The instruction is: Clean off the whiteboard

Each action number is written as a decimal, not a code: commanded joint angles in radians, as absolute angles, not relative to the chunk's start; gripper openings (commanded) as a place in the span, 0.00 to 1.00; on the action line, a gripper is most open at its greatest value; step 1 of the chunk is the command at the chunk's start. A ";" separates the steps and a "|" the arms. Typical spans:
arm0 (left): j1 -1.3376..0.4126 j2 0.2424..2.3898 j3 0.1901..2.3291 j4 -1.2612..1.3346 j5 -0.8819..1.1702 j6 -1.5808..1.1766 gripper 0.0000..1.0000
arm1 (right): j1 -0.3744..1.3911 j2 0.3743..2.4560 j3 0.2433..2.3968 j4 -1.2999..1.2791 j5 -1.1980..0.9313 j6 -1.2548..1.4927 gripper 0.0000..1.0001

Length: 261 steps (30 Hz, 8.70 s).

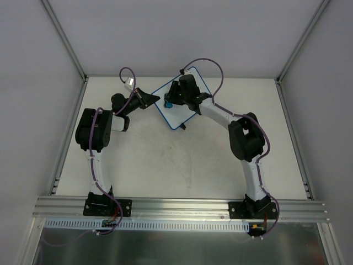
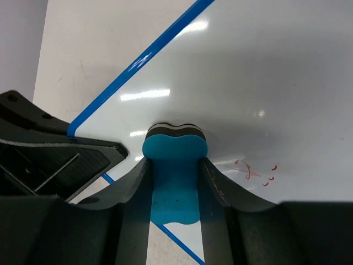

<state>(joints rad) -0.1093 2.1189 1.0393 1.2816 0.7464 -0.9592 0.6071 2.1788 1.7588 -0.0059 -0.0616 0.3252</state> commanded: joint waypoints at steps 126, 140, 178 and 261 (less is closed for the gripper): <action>-0.132 2.097 1.034 1.681 0.868 -0.971 0.00 | 0.261 1.784 1.471 0.370 0.617 0.122 0.00; -0.126 2.103 1.040 1.681 0.859 -0.986 0.00 | 0.342 1.358 1.158 -0.504 0.127 -0.095 0.00; -0.130 2.086 1.017 1.681 0.861 -0.966 0.00 | 0.414 1.606 0.942 -0.328 0.092 -0.060 0.22; 0.043 0.356 0.157 0.186 0.472 -0.572 0.99 | 0.144 0.500 0.405 -0.109 -0.180 -0.009 0.99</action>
<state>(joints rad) 0.0345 0.3992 0.2077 0.2363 0.4526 -0.5861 0.1474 0.5556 0.4263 -0.1055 -0.1719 -0.0349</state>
